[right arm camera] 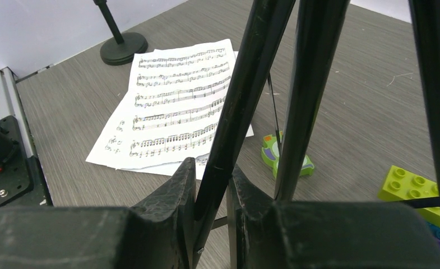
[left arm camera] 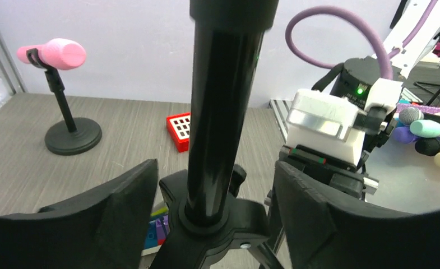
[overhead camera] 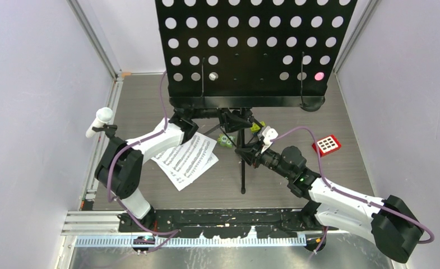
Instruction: Pack up the instrument practice props
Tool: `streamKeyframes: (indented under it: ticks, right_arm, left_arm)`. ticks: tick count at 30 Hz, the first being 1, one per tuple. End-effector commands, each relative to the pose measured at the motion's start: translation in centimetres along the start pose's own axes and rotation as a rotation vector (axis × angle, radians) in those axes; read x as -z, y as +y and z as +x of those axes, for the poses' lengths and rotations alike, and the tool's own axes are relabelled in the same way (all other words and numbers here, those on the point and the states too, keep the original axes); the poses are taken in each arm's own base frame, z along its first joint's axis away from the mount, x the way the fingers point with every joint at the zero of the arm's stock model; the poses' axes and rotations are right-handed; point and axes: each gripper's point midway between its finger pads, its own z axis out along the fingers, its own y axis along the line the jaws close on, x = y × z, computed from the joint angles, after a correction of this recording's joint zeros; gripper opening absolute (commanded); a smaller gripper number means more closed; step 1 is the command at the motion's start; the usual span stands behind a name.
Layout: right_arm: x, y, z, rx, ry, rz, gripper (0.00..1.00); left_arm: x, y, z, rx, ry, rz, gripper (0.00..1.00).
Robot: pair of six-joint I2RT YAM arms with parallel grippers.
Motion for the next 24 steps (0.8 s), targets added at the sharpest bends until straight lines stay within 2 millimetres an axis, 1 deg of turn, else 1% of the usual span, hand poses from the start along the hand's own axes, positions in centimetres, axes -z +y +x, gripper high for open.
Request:
streamKeyframes:
  ticks: [1,9,14,18,22,24]
  right_arm:
    - [0.3,-0.3,-6.7,0.179,-0.23,0.022,0.01]
    - [0.7,-0.8,-6.1,0.172,-0.203,0.054,0.01]
    - [1.0,-1.1,-5.7,0.175,-0.191,0.069,0.01]
    - [1.0,-1.0,-5.7,0.174,-0.182,0.065,0.01]
    - [1.1,-1.1,-5.9,0.175,-0.185,0.07,0.01]
    - [1.1,-1.0,-6.1,0.183,-0.191,0.066,0.01]
  left_arm:
    - [0.1,-0.6,0.0,0.046,-0.012,-0.002,0.82]
    - [0.9,-1.0,-1.5,0.01,-0.038,-0.034,0.84]
    - [2.3,-0.6,-2.7,-0.028,-0.07,-0.108,0.88]
    - [3.1,-0.9,-2.6,-0.042,-0.062,-0.134,0.89]
    - [4.3,-1.5,-1.7,-0.05,-0.035,-0.165,0.83]
    - [5.0,-1.7,-0.7,-0.049,-0.014,-0.192,0.79]
